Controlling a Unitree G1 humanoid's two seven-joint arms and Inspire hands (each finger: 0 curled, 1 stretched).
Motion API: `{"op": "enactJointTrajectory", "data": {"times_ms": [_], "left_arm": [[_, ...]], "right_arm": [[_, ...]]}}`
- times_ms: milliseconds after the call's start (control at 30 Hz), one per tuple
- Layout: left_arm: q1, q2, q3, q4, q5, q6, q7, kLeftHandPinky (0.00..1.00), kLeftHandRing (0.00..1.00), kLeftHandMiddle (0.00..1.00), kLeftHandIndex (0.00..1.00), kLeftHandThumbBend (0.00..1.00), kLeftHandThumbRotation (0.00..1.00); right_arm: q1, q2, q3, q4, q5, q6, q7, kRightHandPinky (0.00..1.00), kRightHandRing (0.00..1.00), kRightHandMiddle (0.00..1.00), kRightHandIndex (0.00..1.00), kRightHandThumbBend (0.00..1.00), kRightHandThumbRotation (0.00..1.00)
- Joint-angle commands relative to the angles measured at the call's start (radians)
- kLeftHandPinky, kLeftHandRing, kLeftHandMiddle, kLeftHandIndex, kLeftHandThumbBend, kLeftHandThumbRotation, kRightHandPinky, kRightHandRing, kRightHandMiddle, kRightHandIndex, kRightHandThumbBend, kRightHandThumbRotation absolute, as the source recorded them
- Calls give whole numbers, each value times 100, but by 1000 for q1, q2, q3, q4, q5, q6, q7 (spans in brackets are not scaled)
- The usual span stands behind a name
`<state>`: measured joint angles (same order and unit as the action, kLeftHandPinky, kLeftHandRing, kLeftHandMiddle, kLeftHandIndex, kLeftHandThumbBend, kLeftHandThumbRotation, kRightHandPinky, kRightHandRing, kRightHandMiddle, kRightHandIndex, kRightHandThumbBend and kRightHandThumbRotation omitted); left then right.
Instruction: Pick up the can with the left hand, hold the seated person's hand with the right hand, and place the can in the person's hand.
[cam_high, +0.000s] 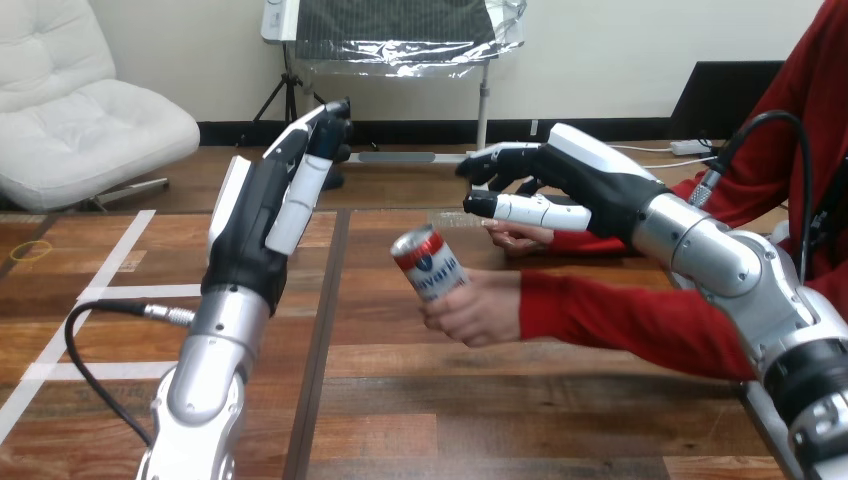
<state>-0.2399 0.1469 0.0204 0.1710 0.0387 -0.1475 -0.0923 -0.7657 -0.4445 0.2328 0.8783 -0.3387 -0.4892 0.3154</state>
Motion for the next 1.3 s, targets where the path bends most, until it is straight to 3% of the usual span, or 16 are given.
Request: {"op": "enactJointTrajectory", "data": {"times_ms": [0, 167, 367, 400, 633, 833, 1267], "left_arm": [[15, 14, 12, -88, -19, -9, -14, 78, 83, 85, 83, 72, 100], [49, 14, 13, -123, -22, -9, -22, 77, 83, 85, 83, 72, 100], [102, 12, 15, -180, -32, -13, -30, 77, 82, 84, 82, 71, 100], [115, 12, 16, -192, -35, -18, -33, 76, 82, 84, 82, 71, 100], [181, 16, 25, -254, -64, -37, -50, 73, 80, 84, 83, 71, 100], [233, 20, 42, -307, -90, -30, -61, 71, 80, 84, 82, 71, 100], [328, 28, 72, -402, -108, -25, -71, 70, 80, 83, 83, 67, 100]], "right_arm": [[50, -13, -60, -125, 39, 34, -48, 73, 81, 83, 84, 90, 100], [116, -1, -89, -226, 77, 70, -57, 73, 82, 84, 85, 85, 100], [212, 32, -133, -347, 156, 64, -67, 74, 84, 86, 87, 71, 100], [235, 50, -147, -367, 193, 54, -66, 75, 84, 87, 87, 70, 100], [351, 117, -183, -480, 339, 23, -56, 78, 87, 89, 89, 79, 100], [451, 186, -196, -581, 463, 31, -41, 81, 89, 89, 93, 84, 100], [622, 279, -182, -731, 571, 45, -24, 90, 91, 93, 97, 90, 100]]}}
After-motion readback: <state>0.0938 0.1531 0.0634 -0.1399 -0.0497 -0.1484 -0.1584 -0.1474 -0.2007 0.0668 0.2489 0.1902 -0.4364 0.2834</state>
